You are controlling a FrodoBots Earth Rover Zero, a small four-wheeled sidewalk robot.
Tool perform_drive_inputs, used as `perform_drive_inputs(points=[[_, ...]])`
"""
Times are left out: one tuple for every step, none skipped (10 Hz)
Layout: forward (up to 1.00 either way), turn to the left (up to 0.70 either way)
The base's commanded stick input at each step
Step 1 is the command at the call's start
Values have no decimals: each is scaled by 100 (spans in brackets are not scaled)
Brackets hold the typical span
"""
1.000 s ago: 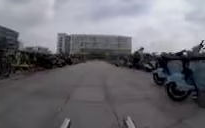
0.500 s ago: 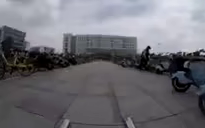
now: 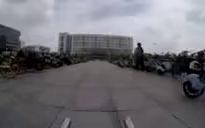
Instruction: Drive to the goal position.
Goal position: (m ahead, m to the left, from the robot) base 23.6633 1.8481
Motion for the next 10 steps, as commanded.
perform_drive_inputs(points=[[100, 0], [100, 0], [100, 0], [100, 0], [100, 0], [100, 0], [100, 0], [100, -9], [100, -33], [100, -40]])
